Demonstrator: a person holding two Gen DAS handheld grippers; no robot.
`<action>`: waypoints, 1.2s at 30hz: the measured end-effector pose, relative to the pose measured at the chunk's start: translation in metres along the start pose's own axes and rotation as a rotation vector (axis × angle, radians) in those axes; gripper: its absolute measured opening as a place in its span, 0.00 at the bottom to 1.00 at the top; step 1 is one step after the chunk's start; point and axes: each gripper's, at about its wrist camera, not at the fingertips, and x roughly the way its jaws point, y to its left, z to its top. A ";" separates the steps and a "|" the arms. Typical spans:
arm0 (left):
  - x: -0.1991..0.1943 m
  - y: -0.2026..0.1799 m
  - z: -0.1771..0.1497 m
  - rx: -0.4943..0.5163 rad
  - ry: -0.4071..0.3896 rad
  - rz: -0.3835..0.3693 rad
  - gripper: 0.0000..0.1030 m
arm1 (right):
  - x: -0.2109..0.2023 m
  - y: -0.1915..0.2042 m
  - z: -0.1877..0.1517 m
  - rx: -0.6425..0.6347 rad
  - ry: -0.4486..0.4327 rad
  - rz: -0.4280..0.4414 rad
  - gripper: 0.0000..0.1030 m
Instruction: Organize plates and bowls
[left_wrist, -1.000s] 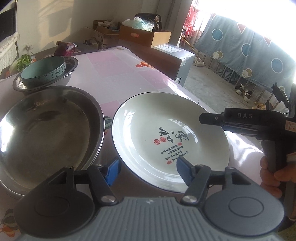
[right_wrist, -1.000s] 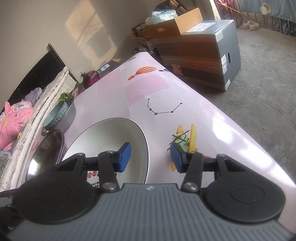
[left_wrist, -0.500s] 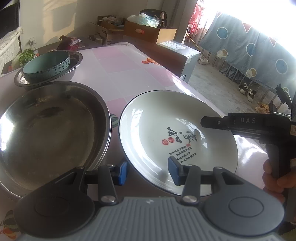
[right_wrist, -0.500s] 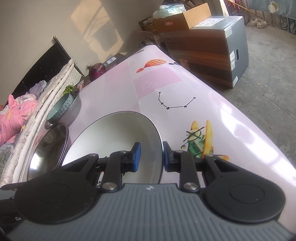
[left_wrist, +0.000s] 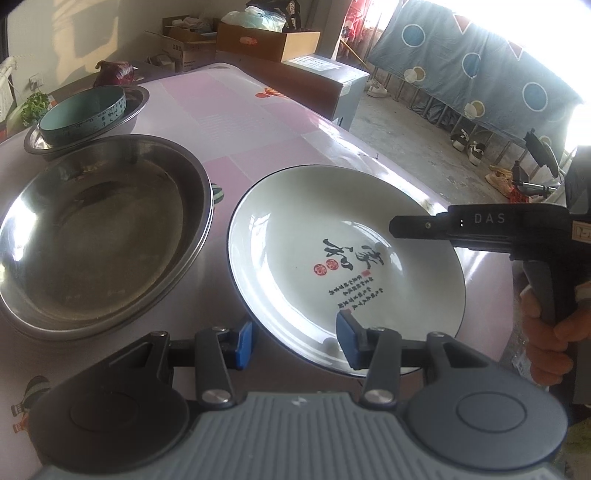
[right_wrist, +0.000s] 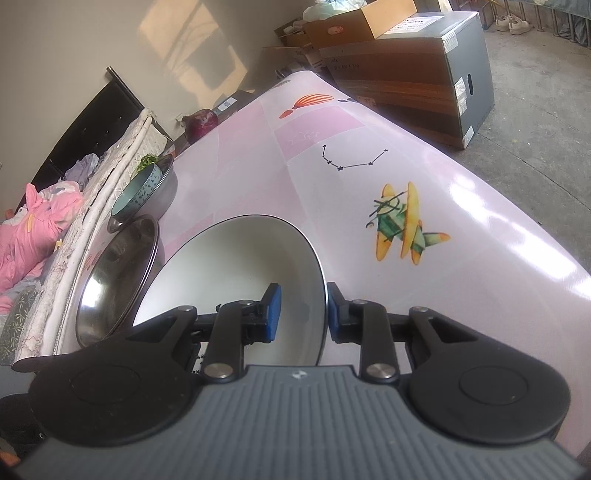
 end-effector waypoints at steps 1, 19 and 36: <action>-0.003 0.001 -0.004 0.008 0.002 -0.013 0.45 | -0.002 0.001 -0.003 0.000 0.002 0.003 0.25; -0.012 0.039 -0.039 -0.136 -0.168 -0.241 0.56 | -0.014 0.007 -0.023 0.000 -0.017 0.011 0.24; -0.004 0.017 -0.024 -0.073 -0.147 -0.088 0.58 | -0.014 0.007 -0.023 -0.001 -0.019 -0.005 0.24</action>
